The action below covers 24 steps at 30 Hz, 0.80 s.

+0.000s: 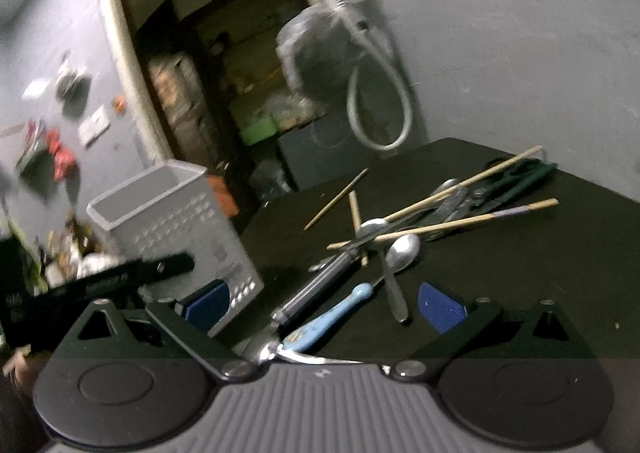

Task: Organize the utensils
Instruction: 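Grasp the white perforated basket with the left tool and lift it, then move the right tool over the utensil pile while the left tool holds the basket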

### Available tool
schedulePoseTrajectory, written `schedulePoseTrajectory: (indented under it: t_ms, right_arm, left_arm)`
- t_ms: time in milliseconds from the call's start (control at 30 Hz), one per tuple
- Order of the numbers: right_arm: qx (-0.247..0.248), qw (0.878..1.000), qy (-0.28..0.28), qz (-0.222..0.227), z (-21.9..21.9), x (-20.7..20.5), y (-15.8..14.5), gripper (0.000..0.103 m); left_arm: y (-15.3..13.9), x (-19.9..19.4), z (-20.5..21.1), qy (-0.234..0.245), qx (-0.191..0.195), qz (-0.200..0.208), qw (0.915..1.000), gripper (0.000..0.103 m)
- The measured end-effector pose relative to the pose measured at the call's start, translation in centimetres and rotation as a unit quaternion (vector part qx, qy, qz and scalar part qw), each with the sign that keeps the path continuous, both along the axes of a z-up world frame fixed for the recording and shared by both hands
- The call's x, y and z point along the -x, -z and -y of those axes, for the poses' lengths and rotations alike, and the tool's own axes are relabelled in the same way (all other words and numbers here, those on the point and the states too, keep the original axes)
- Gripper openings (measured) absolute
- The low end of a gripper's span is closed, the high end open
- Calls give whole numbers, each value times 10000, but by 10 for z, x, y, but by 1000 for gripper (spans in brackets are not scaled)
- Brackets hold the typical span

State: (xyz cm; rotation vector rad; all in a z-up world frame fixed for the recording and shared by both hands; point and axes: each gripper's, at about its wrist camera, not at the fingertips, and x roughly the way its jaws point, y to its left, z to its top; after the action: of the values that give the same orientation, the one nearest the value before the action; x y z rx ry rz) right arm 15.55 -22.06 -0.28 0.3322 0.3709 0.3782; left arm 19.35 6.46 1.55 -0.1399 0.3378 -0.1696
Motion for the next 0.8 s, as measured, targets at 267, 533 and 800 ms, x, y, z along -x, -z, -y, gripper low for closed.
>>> schedulePoseTrajectory:
  t_ms: [267,533,800]
  right_arm:
    - [1133,9932,-135,238,-25,17,-4,103]
    - [1911,9814,-86,152,-36,19,-5,103]
    - [3513,9347,-346,422,-62,14,-2,101]
  left_arm:
    - [-2,11,3,76,-35,13,10000,80]
    - [-1,38,8,224,32,58,9997,80]
    - [2,69,21,133,-2,178,9998,80]
